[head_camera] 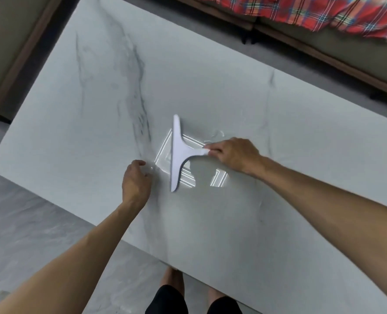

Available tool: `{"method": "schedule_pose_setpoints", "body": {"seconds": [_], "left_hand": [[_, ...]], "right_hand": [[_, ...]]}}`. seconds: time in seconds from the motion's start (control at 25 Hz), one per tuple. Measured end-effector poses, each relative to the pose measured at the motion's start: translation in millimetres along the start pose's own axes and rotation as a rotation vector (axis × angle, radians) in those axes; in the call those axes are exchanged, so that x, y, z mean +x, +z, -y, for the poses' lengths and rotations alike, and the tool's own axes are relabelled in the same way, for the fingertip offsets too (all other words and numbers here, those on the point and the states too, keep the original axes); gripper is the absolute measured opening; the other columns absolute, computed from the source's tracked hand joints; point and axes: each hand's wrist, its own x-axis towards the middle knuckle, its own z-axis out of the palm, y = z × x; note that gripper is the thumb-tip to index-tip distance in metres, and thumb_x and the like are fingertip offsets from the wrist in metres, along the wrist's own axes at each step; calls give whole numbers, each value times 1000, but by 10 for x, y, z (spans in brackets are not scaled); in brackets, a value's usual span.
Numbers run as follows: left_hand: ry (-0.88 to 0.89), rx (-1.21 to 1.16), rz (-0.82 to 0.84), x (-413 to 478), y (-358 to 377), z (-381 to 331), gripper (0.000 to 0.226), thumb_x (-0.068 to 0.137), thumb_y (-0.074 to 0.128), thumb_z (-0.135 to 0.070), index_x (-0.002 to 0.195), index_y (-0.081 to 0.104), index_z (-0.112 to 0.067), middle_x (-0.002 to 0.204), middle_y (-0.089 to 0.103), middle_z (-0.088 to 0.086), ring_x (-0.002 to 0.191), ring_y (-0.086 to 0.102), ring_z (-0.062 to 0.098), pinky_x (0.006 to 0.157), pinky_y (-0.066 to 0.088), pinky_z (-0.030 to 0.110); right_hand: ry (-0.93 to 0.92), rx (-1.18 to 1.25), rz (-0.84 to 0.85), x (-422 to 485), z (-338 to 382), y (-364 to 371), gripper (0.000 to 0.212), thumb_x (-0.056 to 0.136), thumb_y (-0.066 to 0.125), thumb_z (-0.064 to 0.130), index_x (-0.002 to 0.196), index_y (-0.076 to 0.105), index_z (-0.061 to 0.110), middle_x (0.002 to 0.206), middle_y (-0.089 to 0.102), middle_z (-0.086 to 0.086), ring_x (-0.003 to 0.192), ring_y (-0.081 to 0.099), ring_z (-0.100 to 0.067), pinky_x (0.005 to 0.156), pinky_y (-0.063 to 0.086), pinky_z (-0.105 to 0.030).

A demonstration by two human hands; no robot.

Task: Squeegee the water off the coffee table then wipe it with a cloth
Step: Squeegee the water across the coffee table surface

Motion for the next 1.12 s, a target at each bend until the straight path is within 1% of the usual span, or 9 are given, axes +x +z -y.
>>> {"method": "schedule_pose_setpoints", "body": {"seconds": [0.24,0.36,0.48,0.6,0.72,0.8,0.92,1.04,1.12], "left_hand": [[264,133,145,53,581,-842,68,77,70,-12,137,39,-4,137,44,13,126,46,32,102,40,37],[382,250,160,15,929,-1170,89,75,77,-25,145,26,-4,150,31,20,140,28,37,113,30,44],[388,432,190,-13,1230,-1365,117,72,79,-42,151,2,-6,157,1,30,145,1,48,119,11,52],[362,526,194,-18,1418,-1502,131,65,82,-48,150,-7,-5,153,-6,36,141,-4,56,117,5,58],[361,548,163,15,1493,-1530,132,62,83,-49,150,-4,-4,151,-2,41,141,-1,58,117,9,59],[386,580,156,26,1498,-1531,129,62,82,-51,150,2,-3,150,2,44,140,3,59,117,13,57],[393,590,163,48,1484,-1551,127,63,80,-52,150,3,-2,149,2,44,140,4,59,118,13,56],[388,588,183,54,1469,-1578,125,66,79,-52,150,2,-2,150,1,44,140,3,58,118,13,55],[386,597,183,62,1462,-1577,124,66,79,-52,150,2,-2,150,1,44,140,3,58,118,13,55]], "right_hand": [[285,49,-162,-771,-1207,-178,33,97,40,51,126,55,51,125,66,8,111,60,-28,88,49,-38],[406,63,-207,-1411,-1649,-82,33,98,43,49,126,58,46,118,70,7,103,64,-26,77,48,-33],[521,36,-219,-1947,-1849,-48,33,97,42,50,125,59,47,112,72,8,99,66,-25,71,46,-31],[573,32,-235,-2195,-1850,-194,31,97,39,50,123,57,52,105,73,9,93,66,-24,67,45,-31],[538,137,-309,-1743,-1826,-585,30,98,39,46,124,54,46,110,71,5,95,65,-31,70,46,-34],[492,189,-328,-1115,-1760,-903,31,98,38,43,124,55,40,116,68,1,101,62,-35,78,47,-39],[379,245,-351,-78,-1486,-1249,30,96,36,37,119,53,29,116,65,-4,104,56,-40,81,46,-43],[249,241,-334,563,-1185,-1337,38,98,34,33,134,48,36,131,60,-3,116,51,-37,86,41,-40],[230,198,-292,716,-1156,-1283,40,100,34,32,137,45,37,132,59,-4,117,50,-36,80,37,-37]]}}
